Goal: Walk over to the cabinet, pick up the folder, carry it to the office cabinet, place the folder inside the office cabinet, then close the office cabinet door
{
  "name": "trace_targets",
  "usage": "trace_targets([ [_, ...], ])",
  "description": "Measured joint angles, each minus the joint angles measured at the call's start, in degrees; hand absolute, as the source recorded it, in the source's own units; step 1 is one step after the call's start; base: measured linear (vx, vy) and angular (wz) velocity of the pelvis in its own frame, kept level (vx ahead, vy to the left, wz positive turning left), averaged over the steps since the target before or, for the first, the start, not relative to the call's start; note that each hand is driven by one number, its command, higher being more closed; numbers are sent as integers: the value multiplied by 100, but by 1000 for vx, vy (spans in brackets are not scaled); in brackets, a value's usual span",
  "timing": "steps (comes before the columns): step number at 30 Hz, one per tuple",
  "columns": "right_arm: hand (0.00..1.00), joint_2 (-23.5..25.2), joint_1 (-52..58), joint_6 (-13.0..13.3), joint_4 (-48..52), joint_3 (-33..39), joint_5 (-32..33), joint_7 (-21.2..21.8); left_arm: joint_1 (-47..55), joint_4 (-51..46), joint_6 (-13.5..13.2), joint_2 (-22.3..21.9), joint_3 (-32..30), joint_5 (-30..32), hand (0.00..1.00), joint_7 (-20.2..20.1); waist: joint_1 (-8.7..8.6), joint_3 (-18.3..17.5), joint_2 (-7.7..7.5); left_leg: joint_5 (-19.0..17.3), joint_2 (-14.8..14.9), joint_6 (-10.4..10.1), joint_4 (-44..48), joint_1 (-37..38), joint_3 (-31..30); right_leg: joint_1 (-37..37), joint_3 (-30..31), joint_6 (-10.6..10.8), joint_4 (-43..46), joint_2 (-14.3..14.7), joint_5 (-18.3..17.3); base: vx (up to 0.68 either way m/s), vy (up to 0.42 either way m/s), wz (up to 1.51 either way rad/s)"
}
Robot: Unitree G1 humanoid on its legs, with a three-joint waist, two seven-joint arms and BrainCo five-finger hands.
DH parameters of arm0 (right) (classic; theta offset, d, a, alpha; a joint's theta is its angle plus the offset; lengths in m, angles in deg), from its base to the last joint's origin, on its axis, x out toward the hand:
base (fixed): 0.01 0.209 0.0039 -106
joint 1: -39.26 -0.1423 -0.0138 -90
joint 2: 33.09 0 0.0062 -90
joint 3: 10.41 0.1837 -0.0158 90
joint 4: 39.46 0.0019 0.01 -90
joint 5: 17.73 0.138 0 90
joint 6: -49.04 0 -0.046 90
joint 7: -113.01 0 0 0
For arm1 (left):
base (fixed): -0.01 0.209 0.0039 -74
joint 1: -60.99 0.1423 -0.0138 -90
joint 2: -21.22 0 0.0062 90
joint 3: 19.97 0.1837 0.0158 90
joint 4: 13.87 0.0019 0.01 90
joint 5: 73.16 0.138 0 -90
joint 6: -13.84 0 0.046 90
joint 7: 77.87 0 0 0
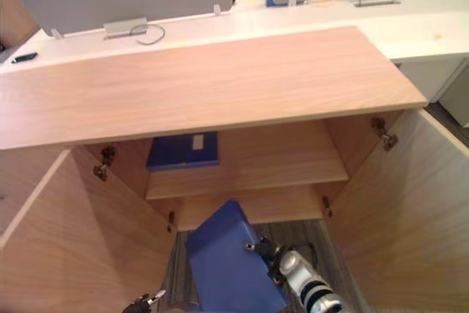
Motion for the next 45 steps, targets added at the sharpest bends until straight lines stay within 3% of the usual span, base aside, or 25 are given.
trace_targets([
  [2,100,130,0,-24,7,142,22,-21,3,1,2,58,15,3,0,1,-70,13,-139,-111,-223,167,-23,271,-16,-451,-404,-323,1363,-441,-24,59,146,3],
  [5,100,213,-22,-60,29,145,173,-48,30,1,9,69,68,91,0,-1,-153,-58,-77,-55,-236,287,-141,314,-7,-680,-1008,-473,1725,-728,-4,56,88,3],
  [7,100,222,-18,-104,113,154,483,-46,-26,8,50,82,133,124,0,-5,-197,50,-10,-50,-8,294,-130,349,-33,-694,-1204,-391,1648,-392,-370,39,-13,5],
  [9,100,168,120,-131,519,234,1295,-44,-4,7,52,181,236,128,0,-23,-246,71,-79,-57,174,249,-75,361,-88,-635,-1283,-406,708,120,-259,22,-106,9],
  [10,100,148,180,-123,667,280,1508,-45,-3,7,48,226,249,168,0,-27,-246,41,-180,-86,130,199,-75,362,-103,-637,-1278,-467,401,162,37,38,-171,0],
  [11,100,98,313,-96,988,438,1926,-19,-10,23,48,258,227,226,0,-26,-232,25,-287,-144,61,114,-81,412,-113,-565,-1298,-429,133,156,82,35,-147,-11],
  [12,100,-28,386,-89,1258,468,2335,-4,16,17,46,180,227,264,0,-30,-265,21,-151,-148,178,98,-76,425,-110,-416,-1290,-456,-99,292,165,28,-101,-14],
  [14,100,-155,587,-45,1684,527,2706,52,101,11,37,114,191,311,0,-29,-302,-21,-79,-192,306,26,-74,420,-107,-322,-1310,-496,-324,462,249,27,-104,-10],
  [17,100,-64,989,96,2221,942,3962,317,185,0,-40,90,52,308,0,-67,-325,-109,-63,-209,491,-70,-76,342,-139,-226,-1433,-565,-723,682,394,-4,-100,-1],
  [18,100,-19,998,127,2253,1049,4122,339,185,-2,-56,90,47,307,0,-78,-325,-104,-68,-201,504,-83,-83,330,-148,-198,-1441,-569,-784,702,428,15,-55,7],
  [23,100,298,977,503,2259,1965,5513,106,209,-13,-129,47,-34,323,0,-88,-299,-125,-44,-190,544,-102,-75,351,-221,180,-1576,-528,-1394,824,753,20,-1,10],
  [25,100,380,967,633,2254,2203,5978,-75,263,-111,-135,36,-91,323,0,-89,-270,-119,-56,-232,549,-138,10,285,-213,307,-1588,-520,-1669,862,907,27,39,1],
  [29,100,568,872,881,2209,2719,6801,-380,329,-166,-149,30,-186,312,0,-88,-217,-37,12,-754,638,-124,1128,-508,-271,192,-1692,-518,-1889,949,1075,-31,48,6],
  [35,100,840,-709,1550,2058,3378,7944,-1454,51,-686,-168,-169,-480,-26,0,232,-76,725,58,-952,679,-105,2337,-2109,-313,-1402,-1736,-630,-518,699,758,-157,61,10],
  [38,100,837,-1688,1587,2016,3603,8135,-2044,-57,-1124,-192,-280,-550,-345,0,431,61,999,127,-1052,699,-76,2801,-2782,-295,-2138,-1726,-696,130,579,533,-157,-11,7],
  [42,100,757,-3209,1621,1490,3976,8123,-2783,-66,-1399,-270,-451,-666,-710,0,701,87,1344,247,-1230,709,-84,3431,-3317,-223,-2813,-1572,-775,994,411,236,-115,2,-3],
  [45,100,498,-4234,1578,981,4043,8127,-3175,-169,-1409,-275,-571,-816,-865,0,883,102,1555,348,-1585,734,-66,4342,-4035,-194,-3615,-1400,-832,2012,255,-136,-108,24,-5],
])
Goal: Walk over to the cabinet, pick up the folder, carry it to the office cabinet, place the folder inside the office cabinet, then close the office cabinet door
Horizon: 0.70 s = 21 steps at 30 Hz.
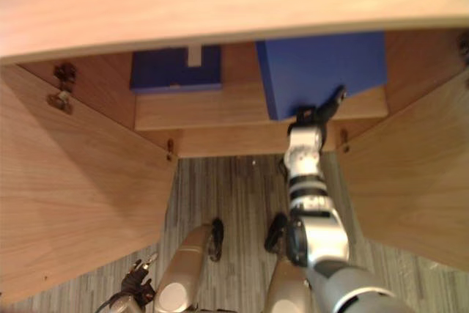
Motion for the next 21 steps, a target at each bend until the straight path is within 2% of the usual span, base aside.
trace_targets([
  [2,100,-308,-541,-105,-266,-7,9,-206,-236,67,5,-31,-95,-91,0,110,-3,178,46,-159,-49,3,649,-626,-56,-608,43,-20,717,-183,-262,-144,31,22],
  [6,100,-725,-1226,-341,-760,-21,230,-457,-552,-18,21,-83,-160,-193,0,217,20,345,60,-221,-161,8,1234,-1448,-165,-1369,47,-56,1408,-431,-465,-146,39,32],
  [9,100,-929,-1571,-499,-1017,-87,235,-538,-562,-159,25,-125,-165,-291,0,242,61,358,70,-160,-186,-10,1292,-1782,-250,-1633,-18,-36,1459,-462,-487,-145,51,19],
  [14,100,-1629,-2140,-694,-1328,-360,272,-705,-608,-448,36,-241,-147,-452,0,346,88,374,90,67,-352,-71,1256,-2333,-506,-2007,-271,-125,1547,-650,-463,-87,57,32],
  [17,100,-1881,-2257,-762,-1536,-548,281,-771,-656,-525,48,-293,-133,-467,0,369,101,390,113,130,-460,-125,1236,-2444,-579,-2102,-312,-202,1658,-769,-521,-21,55,24],
  [21,100,-2130,-2432,-818,-1631,-890,251,-791,-688,-831,49,-352,-76,-482,0,443,102,417,140,248,-525,-165,1173,-2681,-663,-2295,-384,-200,1673,-817,-530,-17,46,19],
])
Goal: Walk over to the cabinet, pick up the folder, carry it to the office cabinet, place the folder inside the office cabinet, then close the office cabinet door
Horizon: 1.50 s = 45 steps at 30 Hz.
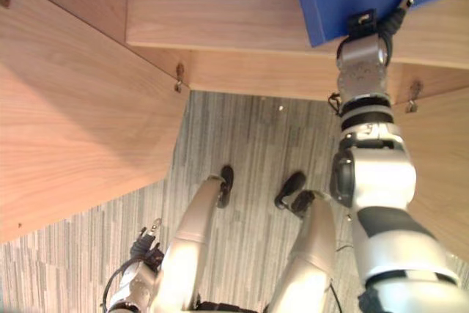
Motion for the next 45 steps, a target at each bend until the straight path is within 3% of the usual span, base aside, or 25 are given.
trace_targets([
  [7,100,-435,-174,58,-57,-90,433,-71,-85,-127,22,-30,36,-208,0,41,-34,12,6,277,-137,-114,-292,-136,-209,-87,-179,-4,-56,-105,1,5,45,19],
  [13,100,-462,-190,347,-58,-116,775,-77,-86,-124,62,-66,-12,-236,0,73,-47,16,0,382,-112,-190,-417,-152,-306,-72,-300,-14,-123,-65,8,21,27,5],
  [14,0,-462,-196,403,-56,-113,868,-83,-86,-125,65,-66,-13,-236,0,83,-54,16,0,388,-104,-199,-420,-152,-320,-65,-311,-15,-129,-52,8,25,51,-1],
  [20,0,-453,-201,698,418,-119,1089,-68,-86,-74,82,-65,-80,-261,0,101,-123,23,-11,441,-86,-251,-493,-111,-414,37,-409,-16,-189,-17,9,20,41,3],
  [23,0,-454,-202,670,647,-147,632,303,-83,23,79,-53,-200,-310,0,90,-130,29,-22,471,-78,-278,-548,-75,-412,41,-406,-17,-192,-13,9,7,11,1],
  [31,0,-577,-206,35,663,-1363,-631,1075,-82,221,-18,42,-213,-312,0,-127,-177,36,-35,526,11,-331,-642,-15,-410,66,-422,-35,-229,65,20,0,13,-3],
  [33,0,-713,-363,-219,656,-1897,-1004,1343,-82,222,-36,76,-213,-311,0,-228,-160,49,-56,581,90,-326,-767,-16,-369,71,-454,-264,-396,161,125,-8,31,-8],
  [37,0,-946,-535,-508,633,-2596,-1772,1709,-82,220,-42,108,-204,-311,0,-280,-125,62,-81,629,128,-342,-879,93,-383,195,-513,-339,-484,199,158,7,40,0],
  [39,0,-1106,-625,-714,607,-3093,-2667,2049,-76,204,-73,132,-186,-309,0,-361,-113,59,-88,664,175,-285,-1053,190,-366,323,-588,-376,-629,221,179,2,45,8],
  [43,0,-1284,-714,-853,584,-3533,-3679,2367,-78,189,-87,256,-115,-280,0,-460,-123,61,-99,806,339,-310,-1214,193,-210,329,-667,-410,-727,234,202,4,33,8],
  [45,0,-1334,-694,-926,548,-3733,-4487,2572,-78,192,-98,267,-115,-218,0,-485,-102,72,-118,860,388,-353,-1305,253,-184,381,-688,-475,-832,287,249,23,57,-7],
])
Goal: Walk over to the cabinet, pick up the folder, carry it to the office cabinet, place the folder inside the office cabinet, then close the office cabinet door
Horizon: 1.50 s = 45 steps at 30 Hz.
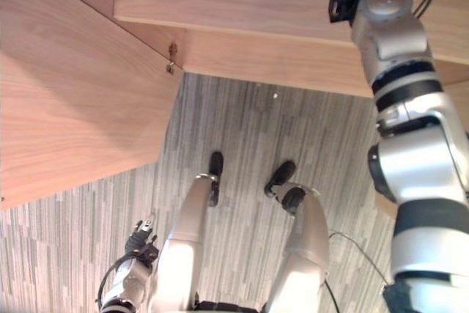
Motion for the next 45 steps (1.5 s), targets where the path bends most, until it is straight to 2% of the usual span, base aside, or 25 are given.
trace_targets([
  [3,0,1,167,-16,12,-19,-895,213,0,5,-33,17,5,11,0,-90,6,16,-55,79,98,-15,-305,275,30,255,-46,-11,-331,143,105,32,59,-9],
  [6,0,4,464,-12,12,-43,-1350,305,2,18,-76,58,9,12,0,-159,-10,3,-178,225,164,-24,-737,567,89,478,-53,5,-734,286,253,25,44,-11],
  [13,0,23,1198,-13,4,-131,-1868,415,-1,67,-138,199,55,37,0,-243,-50,-13,-260,610,298,-40,-1774,1295,253,1063,-101,33,-1653,583,611,41,41,-9],
  [20,0,222,1529,-13,-183,-35,-2012,416,-6,194,-148,244,55,127,0,-341,-80,-81,-309,1077,360,-60,-2886,2000,408,1520,-115,68,-2459,814,942,46,31,-5],
  [26,0,634,1810,-1,-390,224,-2249,398,-12,325,-148,241,55,134,0,-369,-92,-146,-335,1176,424,-57,-3222,2350,628,1705,18,91,-2755,944,1087,52,29,-16],
  [30,0,1301,2625,57,-343,601,-2562,249,-75,465,-148,224,47,165,0,-382,-138,-201,-365,1145,507,-42,-3328,2872,751,2240,78,133,-3046,1098,1164,50,17,-16],
  [33,0,2010,3433,46,-325,955,-2791,253,-76,514,-147,186,14,285,0,-393,-150,-266,-438,1020,609,-52,-3292,3287,903,2678,151,143,-3216,1222,1168,45,-1,-26],
  [36,0,3229,5129,41,-343,1501,-3156,240,-95,605,-134,131,147,738,0,-409,-146,-331,-518,711,813,-82,-3115,3990,1160,3402,360,176,-3465,1478,1149,55,-20,-46],
  [38,0,3667,6041,35,-355,2106,-3196,250,-120,604,-130,66,179,961,0,-412,-188,-437,-516,576,879,-124,-3023,4299,1247,3728,434,169,-3507,1558,1155,56,-2,-32],
  [41,0,3976,7209,38,-672,3149,-3096,275,-144,726,-127,-33,212,1258,0,-411,-369,-954,-538,418,898,-122,-2991,4648,1329,4086,524,230,-3654,1637,1119,66,34,-22],
  [43,0,4083,7949,81,-797,4019,-2697,177,-65,844,-127,-102,226,1463,0,-411,-399,-1310,-546,207,982,-117,-2958,5079,1569,4436,796,329,-3825,1772,1118,48,81,-67],
  [45,0,4075,8269,171,-795,4747,-2392,-14,93,939,-131,-170,214,1778,0,-407,-455,-1577,-521,-41,1016,-76,-2770,5366,1534,4720,1144,394,-4011,1934,1184,31,91,-77],
])
